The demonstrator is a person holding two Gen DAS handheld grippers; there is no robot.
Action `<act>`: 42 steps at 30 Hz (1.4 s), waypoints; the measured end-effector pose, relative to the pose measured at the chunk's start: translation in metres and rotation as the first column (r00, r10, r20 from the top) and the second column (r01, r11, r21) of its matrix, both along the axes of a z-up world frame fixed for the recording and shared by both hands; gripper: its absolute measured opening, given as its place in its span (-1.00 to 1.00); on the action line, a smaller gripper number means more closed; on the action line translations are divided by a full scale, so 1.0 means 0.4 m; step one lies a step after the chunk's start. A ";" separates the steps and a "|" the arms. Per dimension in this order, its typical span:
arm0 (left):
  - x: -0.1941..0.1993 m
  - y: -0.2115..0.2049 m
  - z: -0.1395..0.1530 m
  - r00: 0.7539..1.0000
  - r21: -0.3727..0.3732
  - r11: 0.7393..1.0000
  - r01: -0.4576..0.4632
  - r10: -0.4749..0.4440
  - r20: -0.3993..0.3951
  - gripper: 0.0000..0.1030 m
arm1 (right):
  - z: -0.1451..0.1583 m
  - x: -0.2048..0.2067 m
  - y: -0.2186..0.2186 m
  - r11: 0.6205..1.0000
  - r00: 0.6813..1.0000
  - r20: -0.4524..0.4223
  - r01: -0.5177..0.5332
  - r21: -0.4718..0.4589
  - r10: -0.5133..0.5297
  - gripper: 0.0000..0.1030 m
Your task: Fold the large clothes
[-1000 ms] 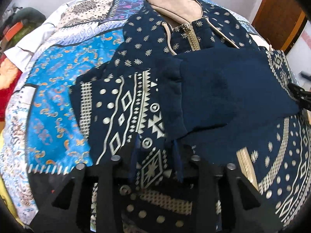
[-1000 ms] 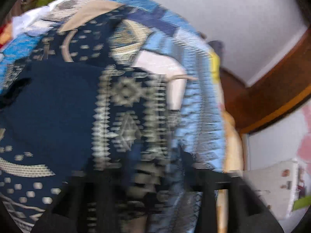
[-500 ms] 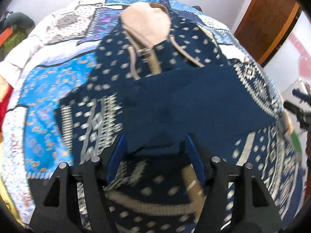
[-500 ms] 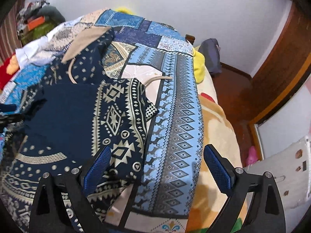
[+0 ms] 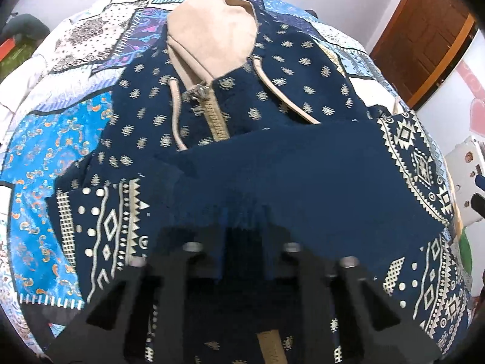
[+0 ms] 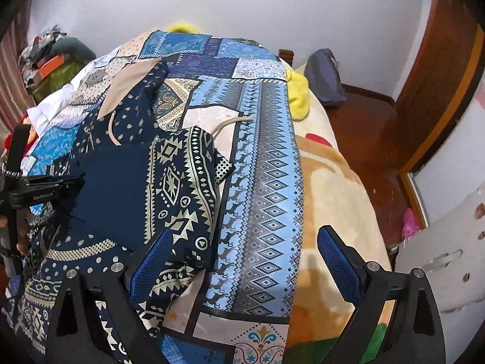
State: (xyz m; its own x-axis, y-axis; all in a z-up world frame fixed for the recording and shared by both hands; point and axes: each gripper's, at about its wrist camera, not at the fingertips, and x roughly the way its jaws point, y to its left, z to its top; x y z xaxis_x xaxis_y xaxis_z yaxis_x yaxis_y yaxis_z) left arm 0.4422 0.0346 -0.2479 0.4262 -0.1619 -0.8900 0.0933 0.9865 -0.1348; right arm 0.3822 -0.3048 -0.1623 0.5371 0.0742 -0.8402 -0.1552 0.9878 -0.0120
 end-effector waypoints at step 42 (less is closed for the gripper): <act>-0.181 0.397 -0.027 0.975 0.132 0.966 -0.222 0.222 0.016 -0.90 | -0.106 0.181 0.202 0.992 0.982 -0.159 -0.112 -0.063 0.101 0.85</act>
State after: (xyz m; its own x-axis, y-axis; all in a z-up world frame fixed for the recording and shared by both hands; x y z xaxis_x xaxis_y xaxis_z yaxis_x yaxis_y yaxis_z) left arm 0.3697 0.1933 -0.2586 0.4390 0.0553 -0.8968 -0.1297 0.9915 -0.0024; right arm 0.4545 -0.2240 -0.2048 0.3922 0.0607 -0.9179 -0.2651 0.9629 -0.0496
